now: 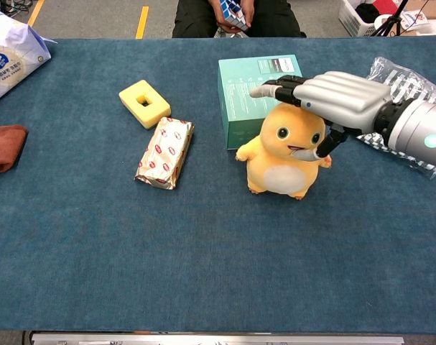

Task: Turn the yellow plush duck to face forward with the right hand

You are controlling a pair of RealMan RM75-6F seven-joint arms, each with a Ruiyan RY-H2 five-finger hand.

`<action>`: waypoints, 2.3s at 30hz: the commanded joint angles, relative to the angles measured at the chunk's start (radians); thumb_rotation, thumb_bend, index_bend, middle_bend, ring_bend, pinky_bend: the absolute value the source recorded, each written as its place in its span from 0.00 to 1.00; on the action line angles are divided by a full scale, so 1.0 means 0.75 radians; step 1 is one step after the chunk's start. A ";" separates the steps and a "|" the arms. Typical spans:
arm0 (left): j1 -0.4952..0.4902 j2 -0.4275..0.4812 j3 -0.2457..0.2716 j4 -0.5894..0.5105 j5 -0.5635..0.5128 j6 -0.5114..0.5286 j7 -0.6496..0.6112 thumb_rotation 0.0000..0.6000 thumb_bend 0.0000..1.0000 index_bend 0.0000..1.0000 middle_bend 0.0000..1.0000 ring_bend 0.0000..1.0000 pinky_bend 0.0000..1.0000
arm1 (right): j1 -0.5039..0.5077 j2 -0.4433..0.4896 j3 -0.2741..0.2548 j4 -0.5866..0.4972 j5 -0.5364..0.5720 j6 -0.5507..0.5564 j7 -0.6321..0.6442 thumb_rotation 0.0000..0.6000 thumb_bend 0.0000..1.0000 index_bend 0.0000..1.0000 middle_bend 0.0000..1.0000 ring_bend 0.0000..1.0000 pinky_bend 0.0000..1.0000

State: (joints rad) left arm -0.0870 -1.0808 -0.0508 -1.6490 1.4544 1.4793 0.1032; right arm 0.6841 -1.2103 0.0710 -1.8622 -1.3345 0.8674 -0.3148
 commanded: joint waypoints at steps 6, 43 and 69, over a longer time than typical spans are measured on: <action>0.000 -0.001 0.001 0.004 0.001 -0.001 -0.001 1.00 0.38 0.45 0.47 0.37 0.39 | -0.025 -0.105 0.019 0.079 -0.020 0.114 -0.018 1.00 0.42 0.49 0.47 0.41 0.58; 0.001 -0.005 -0.010 0.020 0.005 0.012 -0.019 1.00 0.38 0.45 0.47 0.37 0.39 | -0.114 0.162 -0.033 -0.117 -0.110 0.243 -0.022 1.00 0.00 0.00 0.06 0.01 0.08; -0.034 -0.065 -0.020 0.056 0.028 -0.004 -0.021 1.00 0.38 0.45 0.47 0.37 0.39 | -0.603 0.208 -0.069 0.064 -0.002 0.809 0.025 1.00 0.00 0.00 0.13 0.01 0.08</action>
State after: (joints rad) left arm -0.1128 -1.1298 -0.0660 -1.6074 1.4754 1.4760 0.0876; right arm 0.2372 -1.0510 0.0196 -1.8183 -1.3341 1.4695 -0.3004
